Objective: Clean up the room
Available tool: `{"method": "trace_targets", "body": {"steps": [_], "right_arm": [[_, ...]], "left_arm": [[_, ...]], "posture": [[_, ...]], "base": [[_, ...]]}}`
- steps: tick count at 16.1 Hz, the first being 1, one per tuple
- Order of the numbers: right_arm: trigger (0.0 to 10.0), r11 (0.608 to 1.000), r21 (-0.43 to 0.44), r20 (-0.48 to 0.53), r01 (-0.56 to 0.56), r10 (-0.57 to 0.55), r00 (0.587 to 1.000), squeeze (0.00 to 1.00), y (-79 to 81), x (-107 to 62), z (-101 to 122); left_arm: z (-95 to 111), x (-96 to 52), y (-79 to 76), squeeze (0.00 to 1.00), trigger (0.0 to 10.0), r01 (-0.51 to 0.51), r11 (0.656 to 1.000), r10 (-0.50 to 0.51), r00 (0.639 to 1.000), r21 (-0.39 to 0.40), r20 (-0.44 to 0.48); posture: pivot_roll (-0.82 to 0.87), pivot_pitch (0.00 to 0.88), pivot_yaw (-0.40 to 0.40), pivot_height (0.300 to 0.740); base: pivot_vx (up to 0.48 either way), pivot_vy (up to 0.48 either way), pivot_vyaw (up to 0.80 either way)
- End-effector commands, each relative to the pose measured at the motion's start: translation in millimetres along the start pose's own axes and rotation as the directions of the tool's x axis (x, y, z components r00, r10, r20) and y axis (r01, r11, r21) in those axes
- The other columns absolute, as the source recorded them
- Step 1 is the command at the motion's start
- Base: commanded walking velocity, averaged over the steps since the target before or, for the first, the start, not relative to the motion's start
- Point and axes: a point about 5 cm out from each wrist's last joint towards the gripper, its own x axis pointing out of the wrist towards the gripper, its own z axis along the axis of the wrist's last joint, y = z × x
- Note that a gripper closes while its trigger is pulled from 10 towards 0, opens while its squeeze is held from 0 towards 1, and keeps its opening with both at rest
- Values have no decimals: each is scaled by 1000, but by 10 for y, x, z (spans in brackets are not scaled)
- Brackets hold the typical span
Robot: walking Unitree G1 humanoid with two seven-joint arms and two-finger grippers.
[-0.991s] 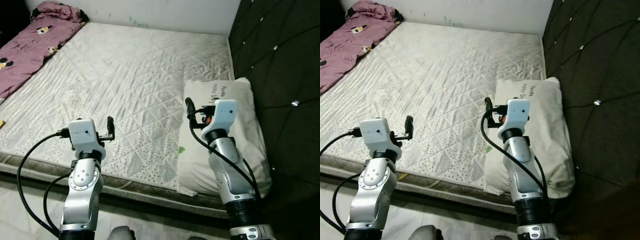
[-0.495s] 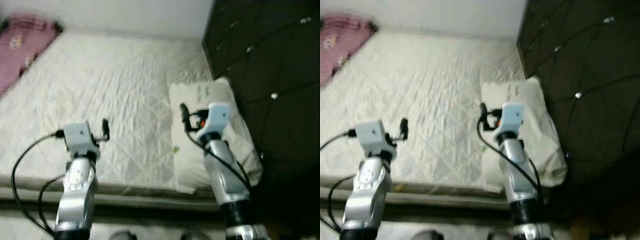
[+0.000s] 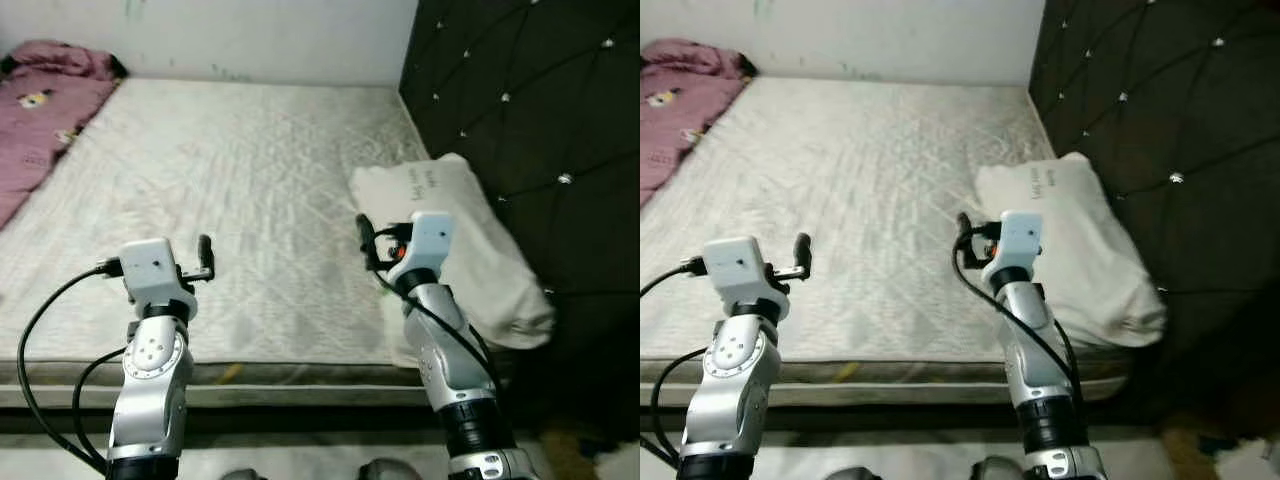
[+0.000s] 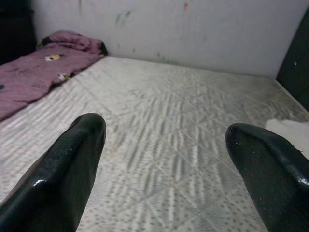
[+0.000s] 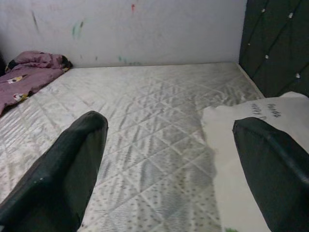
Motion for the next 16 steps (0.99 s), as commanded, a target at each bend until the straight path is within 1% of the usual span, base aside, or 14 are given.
{"method": "trace_targets", "body": {"steps": [1,2,3,4,5,6,7,10,12,16], "right_arm": [[10000,997,-78,2,11,-11,1000,0,-71,-5,6],[10000,993,-120,13,-16,17,1000,0,-39,-11,0],[10000,996,-84,7,-28,29,1000,0,1,-23,-16],[10000,994,-99,-1,-41,41,999,0,33,-31,-29],[10000,990,-117,-6,-75,75,997,0,59,-39,-37],[10000,989,-122,-31,-80,76,997,0,69,-48,-62],[10000,987,-136,-50,-90,84,995,0,70,-52,-77],[10000,987,-107,-39,-119,116,993,0,73,-62,-70],[10000,989,-90,-30,-121,118,993,0,69,-62,-56],[10000,986,-96,-33,-139,137,990,0,84,-62,-57]], "left_arm": [[1,9,-95,0,10000,28,999,-28,1000,-27,-11],[2,9,-97,0,10000,30,999,-31,999,-30,-10],[2,7,-97,0,10000,30,999,-30,999,-29,-9],[2,6,-99,0,10000,28,999,-28,1000,-28,-7],[6,4,-100,0,10000,29,999,-29,1000,-26,-2],[25,-1,-107,0,10000,39,999,-39,999,-8,18],[25,-5,-113,0,10000,42,999,-42,999,-22,17],[49,-18,-134,0,10000,80,996,-79,996,-40,31],[49,-19,-135,0,10000,82,996,-81,996,-35,34],[55,-15,-148,0,10000,98,994,-97,994,-37,41]], "posture": [[-111,6,15,740],[-112,6,15,740],[-111,7,14,740],[-112,7,14,740],[-113,8,14,740],[-113,8,14,740],[-113,8,14,740],[-111,10,12,740],[-112,6,11,740],[-112,0,9,740]], "base": [[0,480,0],[0,480,0],[0,480,0],[0,480,0],[0,480,0],[0,0,0],[0,0,0],[0,0,0],[0,0,0],[0,0,0]]}}
